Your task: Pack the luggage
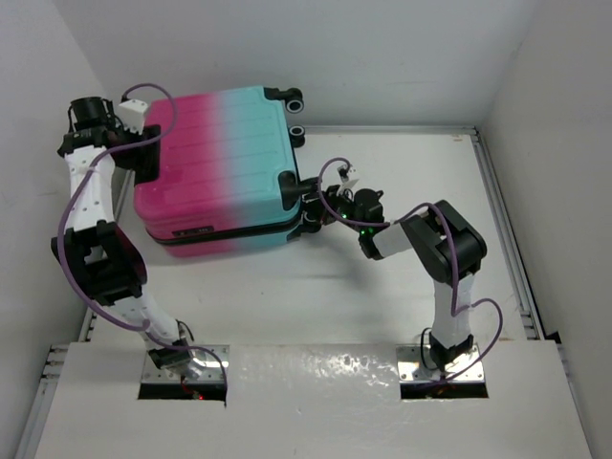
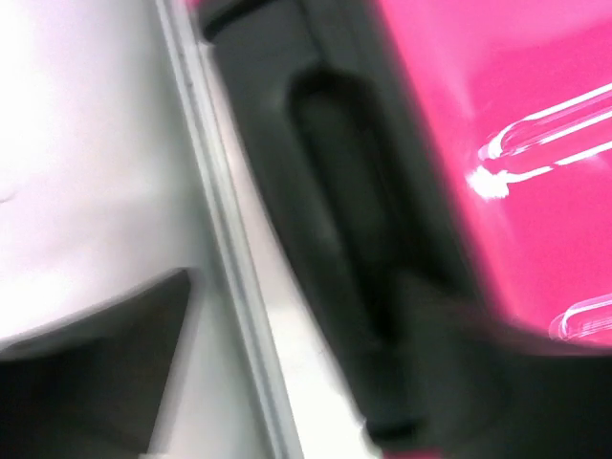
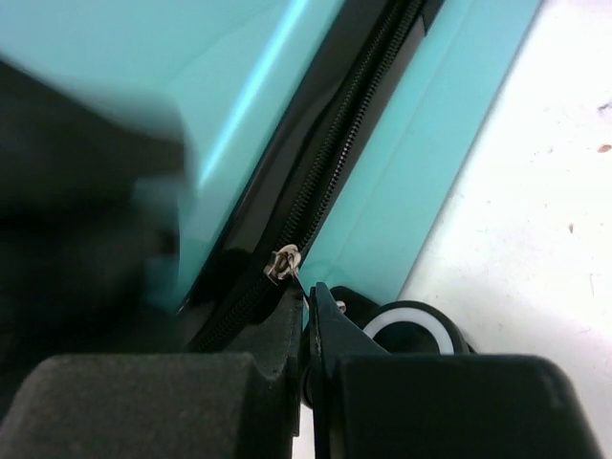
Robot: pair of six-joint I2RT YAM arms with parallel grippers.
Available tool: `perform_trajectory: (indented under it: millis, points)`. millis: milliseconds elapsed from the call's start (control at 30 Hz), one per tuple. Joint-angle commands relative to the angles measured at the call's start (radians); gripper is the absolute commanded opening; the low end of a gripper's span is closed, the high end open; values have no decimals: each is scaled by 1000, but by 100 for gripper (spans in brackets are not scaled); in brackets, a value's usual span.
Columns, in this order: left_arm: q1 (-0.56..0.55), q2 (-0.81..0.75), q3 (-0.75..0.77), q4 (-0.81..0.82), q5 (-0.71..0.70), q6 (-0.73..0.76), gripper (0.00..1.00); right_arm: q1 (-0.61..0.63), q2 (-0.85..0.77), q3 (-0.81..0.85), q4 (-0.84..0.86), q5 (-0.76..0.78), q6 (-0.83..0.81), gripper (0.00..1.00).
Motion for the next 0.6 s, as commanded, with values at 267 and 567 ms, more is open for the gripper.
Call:
perform_trajectory:
  millis: [267, 567]
  points:
    - [-390, -49, 623, -308, -10, 213, 100, 15, 30, -14, 274, -169, 123, 0]
    - [-1025, 44, 491, -434, -10, 48, 100, 14, 80, -13, 350, -206, 218, 0]
